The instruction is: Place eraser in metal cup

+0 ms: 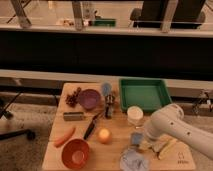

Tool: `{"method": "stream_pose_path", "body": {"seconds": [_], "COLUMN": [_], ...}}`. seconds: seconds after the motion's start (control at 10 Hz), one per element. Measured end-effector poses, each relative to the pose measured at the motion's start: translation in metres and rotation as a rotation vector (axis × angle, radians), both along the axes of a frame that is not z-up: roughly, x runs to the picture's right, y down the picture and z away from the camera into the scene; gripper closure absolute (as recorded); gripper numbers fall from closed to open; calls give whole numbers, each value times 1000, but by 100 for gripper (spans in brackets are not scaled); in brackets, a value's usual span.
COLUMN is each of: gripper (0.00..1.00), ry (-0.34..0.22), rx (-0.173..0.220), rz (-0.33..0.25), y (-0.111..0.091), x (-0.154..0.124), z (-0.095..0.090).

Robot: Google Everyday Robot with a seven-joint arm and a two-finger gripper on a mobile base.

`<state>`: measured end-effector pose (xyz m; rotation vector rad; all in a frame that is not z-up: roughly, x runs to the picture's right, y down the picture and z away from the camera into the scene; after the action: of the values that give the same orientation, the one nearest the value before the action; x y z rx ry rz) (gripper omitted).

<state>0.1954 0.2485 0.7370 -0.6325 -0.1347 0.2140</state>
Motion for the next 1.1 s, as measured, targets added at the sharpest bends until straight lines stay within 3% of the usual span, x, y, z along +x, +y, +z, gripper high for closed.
{"method": "stream_pose_path", "body": {"seconds": [0.6, 1.1], "gripper": [100, 100], "ry": [-97, -186], "rx": [59, 79], "rz": [-3, -28], "y": [-41, -60], "x": [-34, -69], "z": [-22, -32]}}
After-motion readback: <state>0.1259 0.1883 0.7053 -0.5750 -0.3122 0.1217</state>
